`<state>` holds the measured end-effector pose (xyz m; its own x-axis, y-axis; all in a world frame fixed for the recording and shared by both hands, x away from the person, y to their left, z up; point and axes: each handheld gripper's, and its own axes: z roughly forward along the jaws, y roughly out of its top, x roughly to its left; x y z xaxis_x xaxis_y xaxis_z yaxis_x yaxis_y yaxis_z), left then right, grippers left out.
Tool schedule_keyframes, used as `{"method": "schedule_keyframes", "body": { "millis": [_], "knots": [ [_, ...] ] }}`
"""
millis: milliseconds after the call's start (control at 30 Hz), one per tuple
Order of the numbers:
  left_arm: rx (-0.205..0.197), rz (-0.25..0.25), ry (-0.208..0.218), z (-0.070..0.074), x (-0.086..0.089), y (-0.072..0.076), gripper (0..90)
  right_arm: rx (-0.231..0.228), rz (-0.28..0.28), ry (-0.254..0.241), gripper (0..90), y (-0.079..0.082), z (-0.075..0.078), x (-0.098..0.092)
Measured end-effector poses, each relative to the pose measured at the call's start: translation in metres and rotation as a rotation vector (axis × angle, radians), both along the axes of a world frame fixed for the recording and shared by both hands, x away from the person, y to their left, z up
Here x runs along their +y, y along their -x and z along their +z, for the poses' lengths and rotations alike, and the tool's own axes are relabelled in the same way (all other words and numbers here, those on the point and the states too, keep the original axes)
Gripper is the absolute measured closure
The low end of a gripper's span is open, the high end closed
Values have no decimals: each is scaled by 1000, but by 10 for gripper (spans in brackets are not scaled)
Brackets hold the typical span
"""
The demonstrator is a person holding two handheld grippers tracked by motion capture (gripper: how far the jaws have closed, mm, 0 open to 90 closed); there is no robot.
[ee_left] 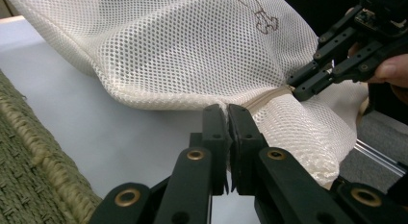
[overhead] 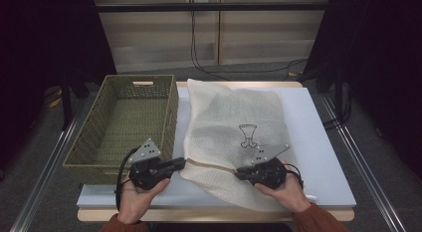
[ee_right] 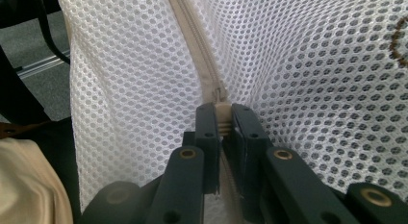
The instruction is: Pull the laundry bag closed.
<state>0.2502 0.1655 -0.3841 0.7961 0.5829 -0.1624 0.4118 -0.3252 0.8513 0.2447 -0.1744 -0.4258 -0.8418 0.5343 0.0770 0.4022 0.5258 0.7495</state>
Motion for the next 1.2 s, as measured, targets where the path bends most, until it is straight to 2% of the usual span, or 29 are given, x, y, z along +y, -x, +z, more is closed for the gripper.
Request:
{"method": "schedule_keyframes", "body": {
  "millis": [1200],
  "knots": [
    [-4,-2,-4,1,1,0,869,6,-45,17,828,5,-6,-24]
  ]
}}
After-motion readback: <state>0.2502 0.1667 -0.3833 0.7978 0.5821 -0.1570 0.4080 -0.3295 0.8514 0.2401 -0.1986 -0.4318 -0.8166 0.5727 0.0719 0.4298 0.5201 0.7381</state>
